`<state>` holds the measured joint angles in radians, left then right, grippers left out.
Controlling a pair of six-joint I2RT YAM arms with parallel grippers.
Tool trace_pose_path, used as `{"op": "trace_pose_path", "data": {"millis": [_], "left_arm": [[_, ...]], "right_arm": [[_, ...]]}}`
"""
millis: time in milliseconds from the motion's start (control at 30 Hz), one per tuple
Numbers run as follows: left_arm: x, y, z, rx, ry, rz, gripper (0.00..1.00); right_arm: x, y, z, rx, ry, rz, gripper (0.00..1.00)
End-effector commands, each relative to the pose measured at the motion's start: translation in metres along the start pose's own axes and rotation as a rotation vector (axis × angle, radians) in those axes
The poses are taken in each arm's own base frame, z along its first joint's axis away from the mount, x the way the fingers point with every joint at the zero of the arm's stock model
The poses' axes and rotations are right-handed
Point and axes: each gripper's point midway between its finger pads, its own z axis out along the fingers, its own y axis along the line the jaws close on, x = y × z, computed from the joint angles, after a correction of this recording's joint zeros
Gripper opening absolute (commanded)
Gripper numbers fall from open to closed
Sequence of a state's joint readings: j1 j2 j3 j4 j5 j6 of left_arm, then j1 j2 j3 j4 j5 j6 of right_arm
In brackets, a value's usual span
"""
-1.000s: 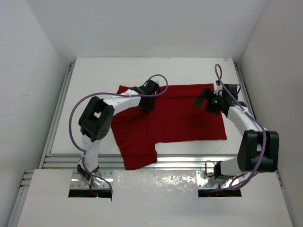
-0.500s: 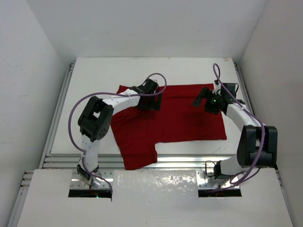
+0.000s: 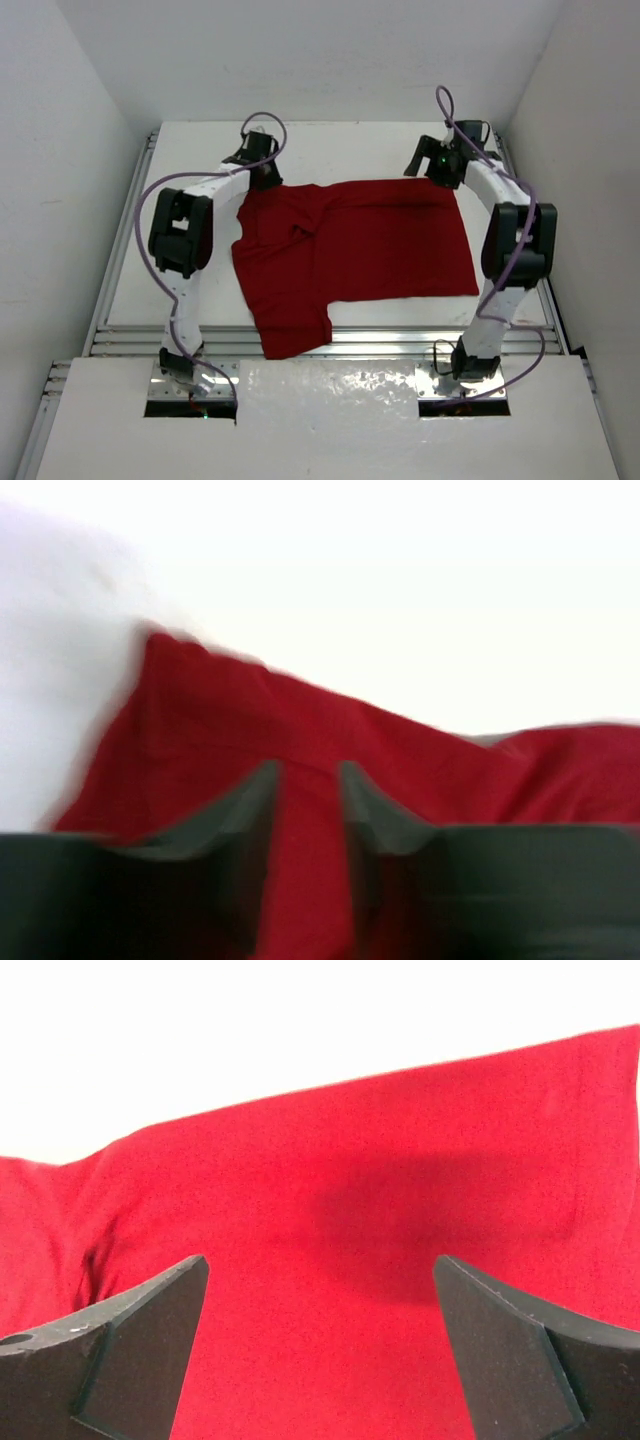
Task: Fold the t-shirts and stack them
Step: Fold the flattened tshirt in 1/3 of the way
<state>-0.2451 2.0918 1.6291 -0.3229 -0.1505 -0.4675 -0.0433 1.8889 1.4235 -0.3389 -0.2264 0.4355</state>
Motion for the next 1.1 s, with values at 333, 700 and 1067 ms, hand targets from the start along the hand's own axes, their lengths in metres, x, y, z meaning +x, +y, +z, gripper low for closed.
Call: {"op": "trace_pose_path", "data": {"millis": [333,700,1067], "left_arm": [[0.041,0.075,0.051,-0.310,0.091,-0.158,0.03],[0.022,0.109,0.103,-0.329,0.104,-0.158,0.00],[-0.037,0.093,0.044,-0.259,-0.050,-0.204,0.53]], "right_arm": [[0.004,-0.080,0.098,0.265,0.171,0.035,0.91],[0.009,-0.095,0.118,0.241,0.224,0.136,0.92],[-0.046,-0.058,0.104,0.103,0.125,0.094,0.96]]}}
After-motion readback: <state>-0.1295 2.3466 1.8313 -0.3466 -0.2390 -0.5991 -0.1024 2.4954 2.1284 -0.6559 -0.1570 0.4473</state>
